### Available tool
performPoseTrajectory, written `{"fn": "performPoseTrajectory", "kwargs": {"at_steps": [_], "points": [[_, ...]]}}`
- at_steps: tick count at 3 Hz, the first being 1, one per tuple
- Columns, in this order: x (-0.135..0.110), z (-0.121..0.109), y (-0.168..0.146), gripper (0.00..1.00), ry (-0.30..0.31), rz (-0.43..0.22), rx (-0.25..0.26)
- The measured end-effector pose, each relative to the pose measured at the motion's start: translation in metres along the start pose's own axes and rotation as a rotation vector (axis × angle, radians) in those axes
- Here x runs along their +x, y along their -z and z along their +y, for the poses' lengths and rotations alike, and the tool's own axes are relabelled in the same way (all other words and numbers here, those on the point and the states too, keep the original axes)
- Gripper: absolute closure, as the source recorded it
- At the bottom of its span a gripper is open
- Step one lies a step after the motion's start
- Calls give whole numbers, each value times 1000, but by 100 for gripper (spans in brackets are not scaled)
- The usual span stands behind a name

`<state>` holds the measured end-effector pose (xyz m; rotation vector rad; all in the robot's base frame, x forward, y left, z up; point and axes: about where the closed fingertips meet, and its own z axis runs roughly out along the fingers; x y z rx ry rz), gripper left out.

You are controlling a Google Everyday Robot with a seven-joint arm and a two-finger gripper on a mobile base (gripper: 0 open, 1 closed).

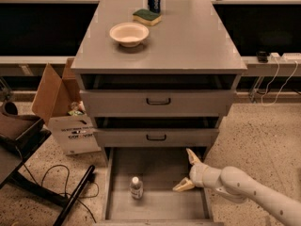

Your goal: Place blue plastic bottle into bottom drawer

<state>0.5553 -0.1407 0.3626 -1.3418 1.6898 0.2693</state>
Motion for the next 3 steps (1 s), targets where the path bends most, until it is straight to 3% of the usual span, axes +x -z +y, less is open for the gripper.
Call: {"fn": "performPoseTrajectory", "kwargs": {"at_steps": [1, 2, 3], "points": [[-30, -4, 12, 0, -43, 125, 12], [-82, -3, 8, 0, -93, 220, 33], [-118, 1, 1, 0, -56, 238, 39]]}}
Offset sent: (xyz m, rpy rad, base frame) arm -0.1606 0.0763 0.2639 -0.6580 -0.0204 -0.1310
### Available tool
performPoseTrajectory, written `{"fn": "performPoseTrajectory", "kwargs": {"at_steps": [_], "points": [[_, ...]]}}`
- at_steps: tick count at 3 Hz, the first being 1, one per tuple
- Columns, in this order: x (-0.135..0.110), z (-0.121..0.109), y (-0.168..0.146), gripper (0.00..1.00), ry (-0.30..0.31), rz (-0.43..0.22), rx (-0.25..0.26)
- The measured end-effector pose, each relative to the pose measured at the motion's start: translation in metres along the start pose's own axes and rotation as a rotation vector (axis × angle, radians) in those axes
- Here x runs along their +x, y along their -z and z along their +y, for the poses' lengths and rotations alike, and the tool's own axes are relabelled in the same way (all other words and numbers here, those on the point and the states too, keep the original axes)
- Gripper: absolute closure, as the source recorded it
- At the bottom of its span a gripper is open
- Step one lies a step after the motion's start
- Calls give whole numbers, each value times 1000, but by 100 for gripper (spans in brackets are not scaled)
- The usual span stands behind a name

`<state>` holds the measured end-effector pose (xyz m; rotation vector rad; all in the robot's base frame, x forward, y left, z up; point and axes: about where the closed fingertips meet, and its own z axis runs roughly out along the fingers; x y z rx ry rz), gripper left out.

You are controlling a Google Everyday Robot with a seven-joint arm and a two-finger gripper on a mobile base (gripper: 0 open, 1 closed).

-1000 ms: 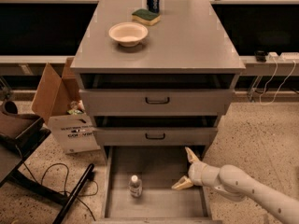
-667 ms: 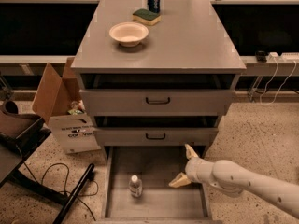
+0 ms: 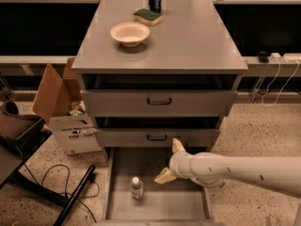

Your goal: Place blue plastic bottle into bottom drawer

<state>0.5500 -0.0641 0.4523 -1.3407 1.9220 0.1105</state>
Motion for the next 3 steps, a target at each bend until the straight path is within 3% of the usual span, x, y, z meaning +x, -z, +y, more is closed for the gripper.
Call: {"fn": "performPoseTrajectory", "kwargs": {"at_steps": [1, 2, 3], "points": [[9, 0, -4, 0, -23, -4, 4], [62, -5, 8, 0, -27, 114, 24], [103, -11, 40, 0, 12, 239, 54]]}}
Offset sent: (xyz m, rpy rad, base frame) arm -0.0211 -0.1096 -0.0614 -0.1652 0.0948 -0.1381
